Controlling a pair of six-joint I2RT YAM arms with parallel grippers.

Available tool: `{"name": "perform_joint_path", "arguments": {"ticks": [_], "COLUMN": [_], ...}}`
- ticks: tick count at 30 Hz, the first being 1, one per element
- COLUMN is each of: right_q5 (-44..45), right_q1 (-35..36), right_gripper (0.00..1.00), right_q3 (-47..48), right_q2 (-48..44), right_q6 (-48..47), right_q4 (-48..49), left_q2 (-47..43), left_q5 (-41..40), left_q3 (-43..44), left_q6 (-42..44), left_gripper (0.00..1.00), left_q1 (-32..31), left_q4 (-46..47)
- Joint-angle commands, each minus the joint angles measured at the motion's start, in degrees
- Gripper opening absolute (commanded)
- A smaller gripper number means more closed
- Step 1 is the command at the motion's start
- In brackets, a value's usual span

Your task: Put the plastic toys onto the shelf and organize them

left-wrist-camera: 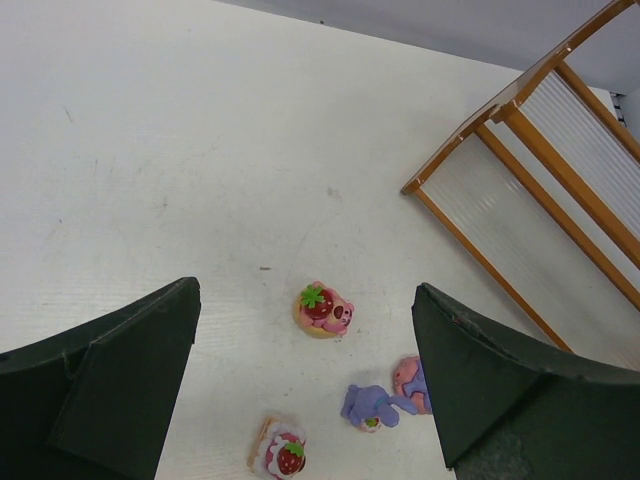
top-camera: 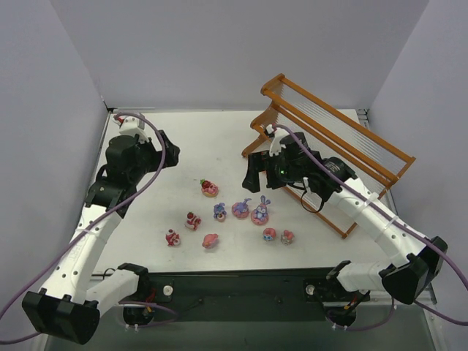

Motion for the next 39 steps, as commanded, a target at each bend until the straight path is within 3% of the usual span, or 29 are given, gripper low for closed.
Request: {"name": "perform_joint_path", "arguments": {"ticks": [1,6,10,15,21,24,33,38,39], "right_q5": [4.41,7.75,14.41,18.47,24.18,24.19,21.99,22.26,22.34], "right_q1": [1.22,2.19,2.63,3.07,3.16,3.07,2.98,2.8,2.63], "right_gripper": [0.93,0.88,0.77,0.65,0.59,0.56,0.37,0.35,0.3], "right_q3": [-2.3,-5.99,-8.8,-9.86,-13.63,-14.43,-16.8,-18.03,-18.12], "right_q2": [1.56,3.05,5.16,9.73,11.84,12.9,15.36,15.19,15.1], "right_q6": [0.74,-1.55,-0.5,-0.5,-0.14,-1.02,-2.08,-2.08,-1.91], "right_q4": [-0.87,-3.25,-3.33,-1.84,2.46,4.83,11.43,13.1,13.36], "left_q2": [-0.32,-0.23,-0.23,0.12,0.38,0.39,0.82,1.0,1.0], "left_q5": [-4.02,-5.51,-5.43,-5.25,-6.04,-6.13,-6.57,-6.92,-7.09], "left_q3": [-2.06,-1.71,-2.15,-2.24,-2.15,-2.15,-1.89,-1.53,-1.53], "left_q6": [-0.74,4.01,5.68,6.21,6.48,6.56,6.83,7.27,7.35], "left_gripper": [0.97,0.97,0.98,0.97,0.97,0.97,0.97,0.97,0.97], "left_q1": [-1.14,-1.76,-2.28,-3.25,-3.69,-3.87,-4.13,-4.22,-4.22], "left_q4": [4.55,4.03,4.11,4.29,4.11,4.02,3.67,3.32,3.32]}}
